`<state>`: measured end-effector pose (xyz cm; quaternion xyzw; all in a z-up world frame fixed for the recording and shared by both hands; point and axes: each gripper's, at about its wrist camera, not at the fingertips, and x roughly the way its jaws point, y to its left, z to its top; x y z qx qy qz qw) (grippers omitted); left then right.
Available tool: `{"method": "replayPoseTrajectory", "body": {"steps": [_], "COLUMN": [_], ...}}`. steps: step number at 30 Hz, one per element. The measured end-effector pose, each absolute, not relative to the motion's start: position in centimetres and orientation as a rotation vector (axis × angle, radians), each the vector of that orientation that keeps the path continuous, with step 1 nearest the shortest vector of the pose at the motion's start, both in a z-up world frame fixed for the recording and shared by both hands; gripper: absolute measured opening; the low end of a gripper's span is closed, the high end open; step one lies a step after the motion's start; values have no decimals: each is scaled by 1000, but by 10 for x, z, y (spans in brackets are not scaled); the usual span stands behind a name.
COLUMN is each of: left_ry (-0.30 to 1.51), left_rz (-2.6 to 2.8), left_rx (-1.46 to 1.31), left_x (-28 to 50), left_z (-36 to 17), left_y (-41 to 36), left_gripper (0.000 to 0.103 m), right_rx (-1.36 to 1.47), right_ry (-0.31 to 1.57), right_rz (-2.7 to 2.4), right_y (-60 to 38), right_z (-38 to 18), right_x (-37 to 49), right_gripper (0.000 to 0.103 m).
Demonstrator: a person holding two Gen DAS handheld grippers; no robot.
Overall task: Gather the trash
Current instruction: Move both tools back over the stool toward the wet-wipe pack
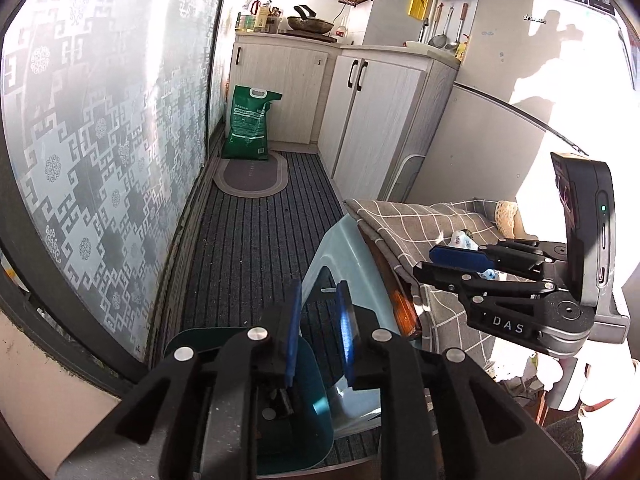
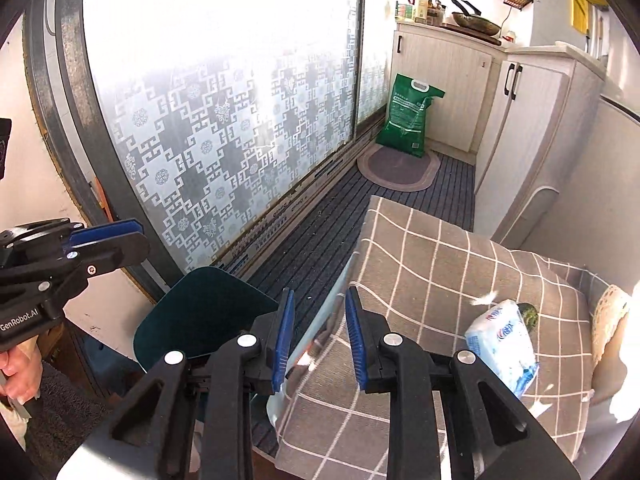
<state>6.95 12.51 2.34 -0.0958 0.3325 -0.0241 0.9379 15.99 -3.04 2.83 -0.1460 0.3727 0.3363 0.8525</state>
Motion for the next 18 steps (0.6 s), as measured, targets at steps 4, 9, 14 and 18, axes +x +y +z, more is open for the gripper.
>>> {"method": "replayPoseTrajectory", "body": {"steps": [4, 9, 14, 18], "left_ry": [684, 704, 717, 725], "left_rz": [-74, -115, -118, -124], "left_rx": [-194, -194, -142, -148], "left_x": [78, 91, 109, 120], "left_z": [24, 24, 26, 27], "left_y": [107, 86, 69, 60], "left_gripper": [24, 29, 32, 38], "right_rx": [-287, -264, -254, -238], "right_ry": [768, 734, 740, 769], "right_rz": [661, 644, 614, 611], "right_y": [-59, -90, -118, -135], "right_z": [33, 35, 31, 22], "right_x": [167, 173, 186, 196], "right_gripper": [42, 66, 74, 79]}}
